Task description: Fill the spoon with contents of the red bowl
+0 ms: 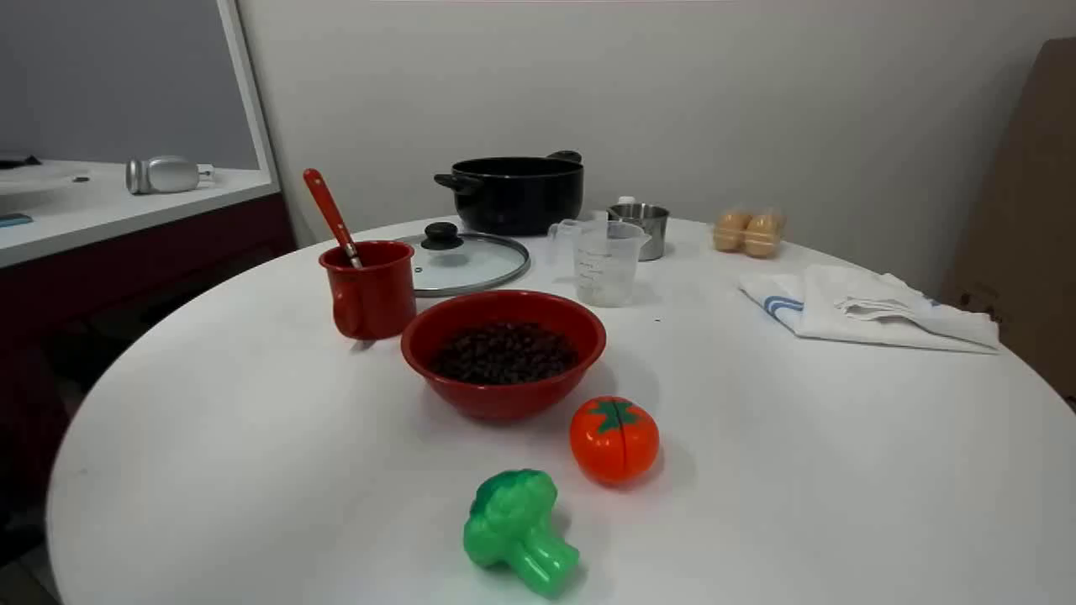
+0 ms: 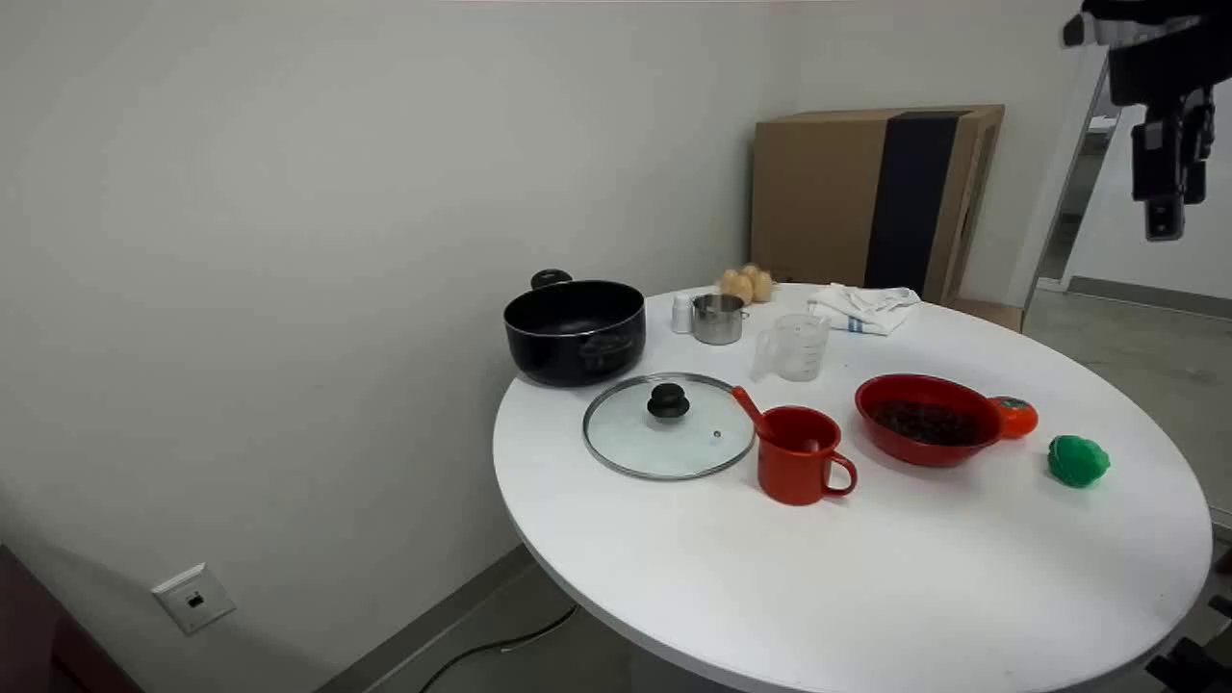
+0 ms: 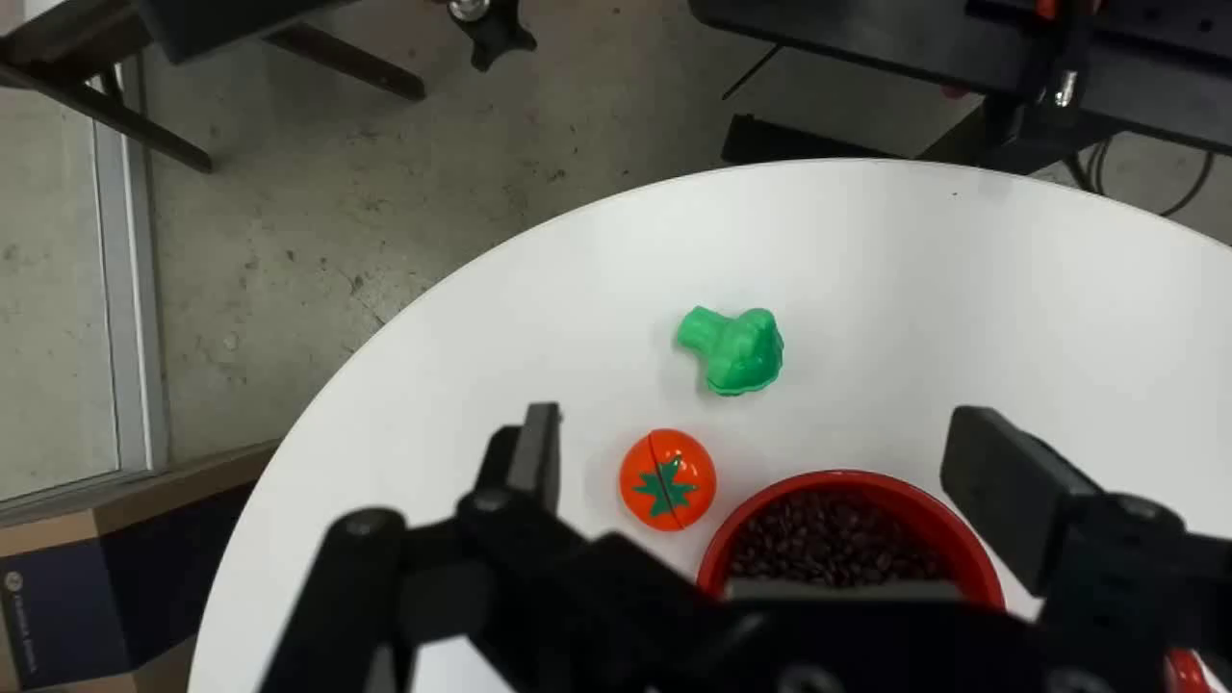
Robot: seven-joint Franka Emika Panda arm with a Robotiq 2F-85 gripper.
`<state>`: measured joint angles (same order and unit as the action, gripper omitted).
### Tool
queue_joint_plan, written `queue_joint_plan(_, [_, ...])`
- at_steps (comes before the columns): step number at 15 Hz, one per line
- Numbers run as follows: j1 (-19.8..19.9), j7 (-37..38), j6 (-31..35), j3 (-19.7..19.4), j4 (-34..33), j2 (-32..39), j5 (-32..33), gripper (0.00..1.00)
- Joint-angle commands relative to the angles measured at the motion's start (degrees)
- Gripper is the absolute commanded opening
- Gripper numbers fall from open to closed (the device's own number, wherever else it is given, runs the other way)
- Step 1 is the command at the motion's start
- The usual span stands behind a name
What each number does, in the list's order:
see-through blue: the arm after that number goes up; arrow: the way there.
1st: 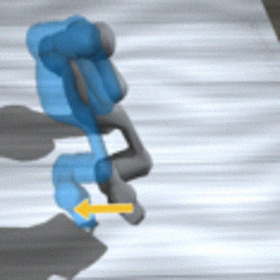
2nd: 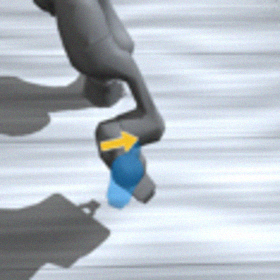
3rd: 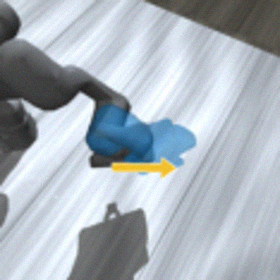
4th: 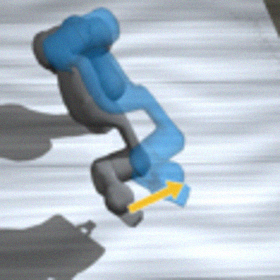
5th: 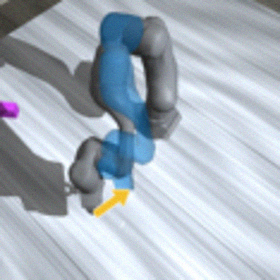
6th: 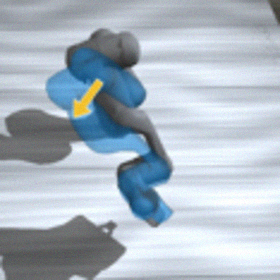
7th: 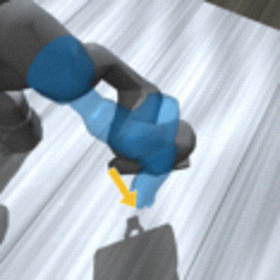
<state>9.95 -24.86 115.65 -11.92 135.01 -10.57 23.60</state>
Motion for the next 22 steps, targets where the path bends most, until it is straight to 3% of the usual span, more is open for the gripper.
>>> queue_joint_plan(1, [0.0,0.0,-0.2,0.0,-0.1,0.0,0.0,1.0])
queue_joint_plan(7, [-0.1,1.4,1.0,0.3,-0.2,0.3,0.0,1.0])
queue_joint_plan(9, [-0.8,0.2,1.5,0.3,-1.1,0.7,-2.8,1.0])
queue_joint_plan(15, [-2.8,1.5,8.6,3.7,-0.7,1.9,1.8,1.0])
queue_joint_plan(22, [-5.1,-2.1,16.7,6.0,8.6,2.5,6.8,1.0])
